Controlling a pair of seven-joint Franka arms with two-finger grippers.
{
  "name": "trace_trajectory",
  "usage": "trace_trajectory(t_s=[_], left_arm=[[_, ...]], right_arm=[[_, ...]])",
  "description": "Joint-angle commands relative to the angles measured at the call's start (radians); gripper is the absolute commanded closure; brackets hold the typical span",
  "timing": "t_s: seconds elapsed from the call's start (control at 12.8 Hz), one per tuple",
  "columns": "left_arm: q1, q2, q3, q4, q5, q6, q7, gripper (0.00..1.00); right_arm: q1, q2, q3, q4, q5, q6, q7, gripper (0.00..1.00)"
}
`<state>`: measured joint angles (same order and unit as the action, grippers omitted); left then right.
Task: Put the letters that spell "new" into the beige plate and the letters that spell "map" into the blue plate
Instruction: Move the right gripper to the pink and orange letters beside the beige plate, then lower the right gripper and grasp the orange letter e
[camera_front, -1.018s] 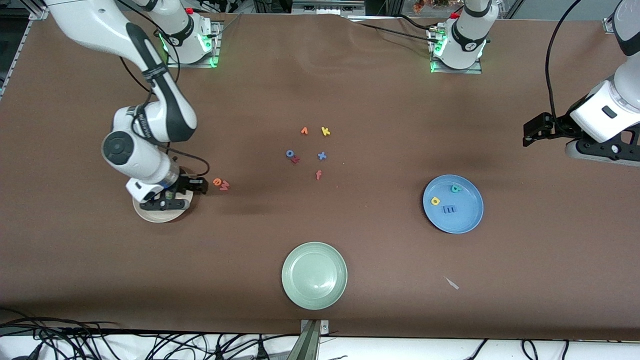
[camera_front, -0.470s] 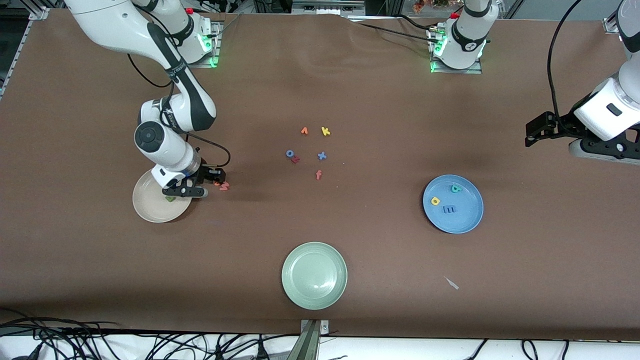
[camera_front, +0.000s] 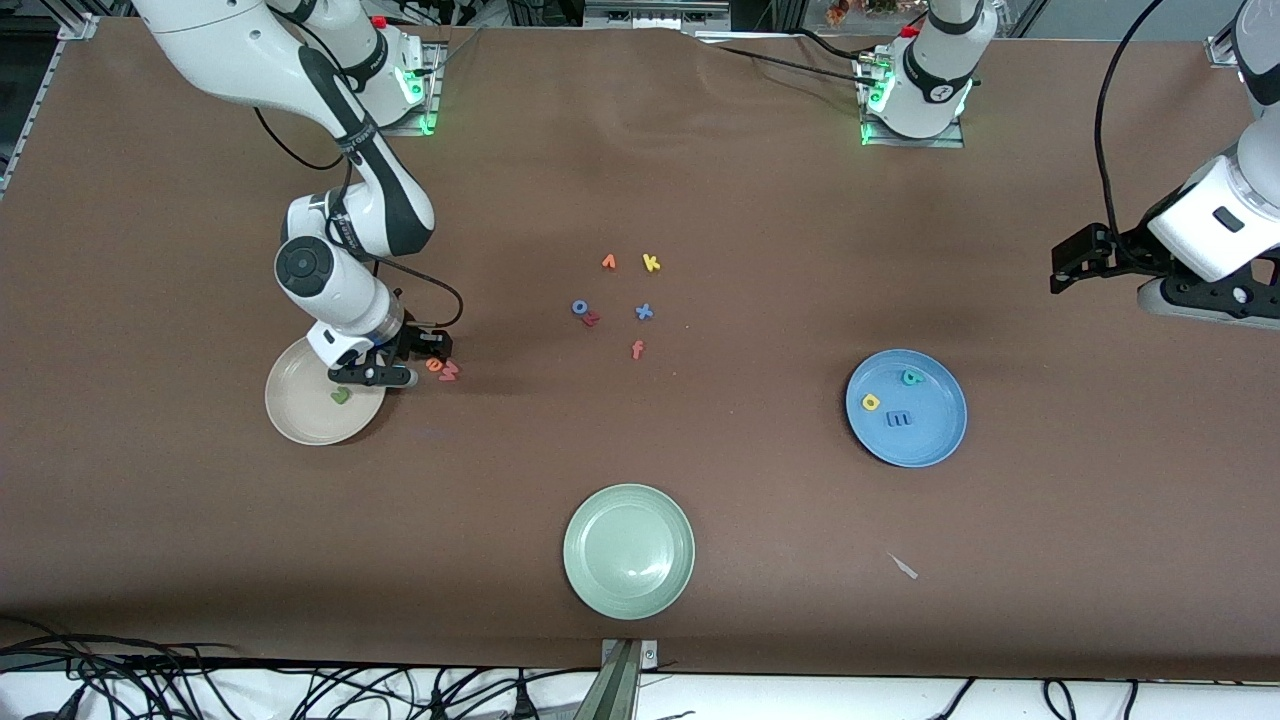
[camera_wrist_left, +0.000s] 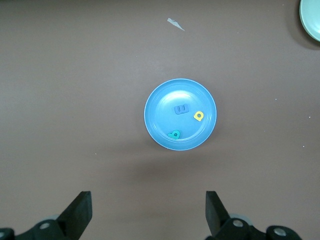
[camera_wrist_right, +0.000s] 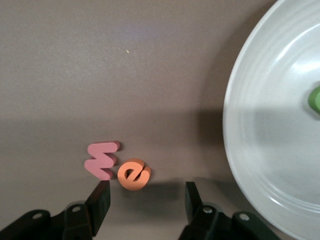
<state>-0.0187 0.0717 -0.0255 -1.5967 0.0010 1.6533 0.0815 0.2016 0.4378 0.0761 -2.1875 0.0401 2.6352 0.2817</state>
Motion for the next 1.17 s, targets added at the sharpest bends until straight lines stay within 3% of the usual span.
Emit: trace_trajectory(t_s=[0.0,0.63,1.1], left_arm=[[0.0,0.011,0.001,0.027,-0.013,-0.018,-0.003,0.0],[0.0,0.013,0.001,0.027,-0.013,-0.018,-0.002,0.0],[0.0,0.017,0.001,0.028,-0.015,-0.018,-0.002,0.0]], right_arm=[[0.004,-0.011,0.001,-0.031,0.006,0.028,-0.001,0.31],[0.016,0.034,0.001,-0.037,0.006,0.098,-0.004,0.31],[0.022,0.117,-0.002,0.052,-0.002,0.135,-0.013,0.31]])
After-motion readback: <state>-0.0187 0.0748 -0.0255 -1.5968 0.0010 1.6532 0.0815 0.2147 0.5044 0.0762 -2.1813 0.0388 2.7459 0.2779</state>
